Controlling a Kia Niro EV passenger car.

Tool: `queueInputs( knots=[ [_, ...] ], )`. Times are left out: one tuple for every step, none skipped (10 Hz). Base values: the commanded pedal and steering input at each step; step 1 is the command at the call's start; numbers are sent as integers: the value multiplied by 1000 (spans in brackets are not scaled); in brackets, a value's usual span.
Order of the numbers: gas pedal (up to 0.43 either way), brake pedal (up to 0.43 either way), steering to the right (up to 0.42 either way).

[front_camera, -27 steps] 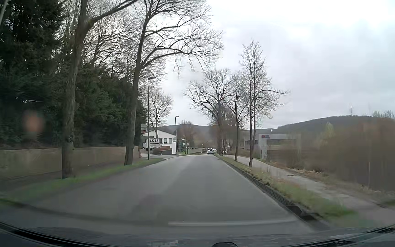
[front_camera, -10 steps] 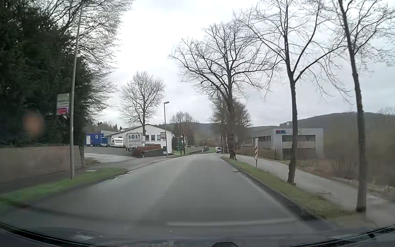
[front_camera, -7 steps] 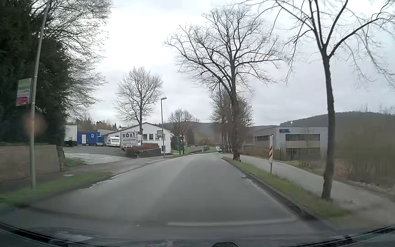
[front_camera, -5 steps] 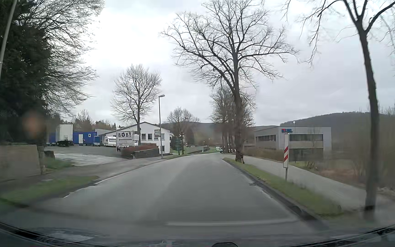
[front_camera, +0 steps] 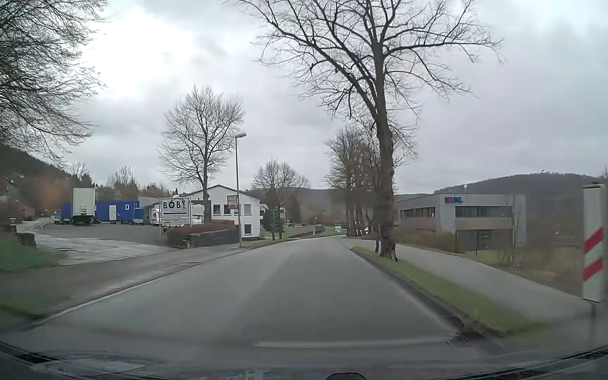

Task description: Follow the waypoints while adhering to traffic rules and regulations

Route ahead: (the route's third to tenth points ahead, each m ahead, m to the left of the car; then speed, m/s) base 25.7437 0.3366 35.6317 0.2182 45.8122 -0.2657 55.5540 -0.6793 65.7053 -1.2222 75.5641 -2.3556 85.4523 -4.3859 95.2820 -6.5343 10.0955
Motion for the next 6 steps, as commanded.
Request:
queueInputs(
  knots=[
    [150, 0, -6],
    [150, 0, -5],
    [150, 0, -3],
    [150, 0, -3],
    [150, 0, -2],
    [150, 0, 0]
  ],
)
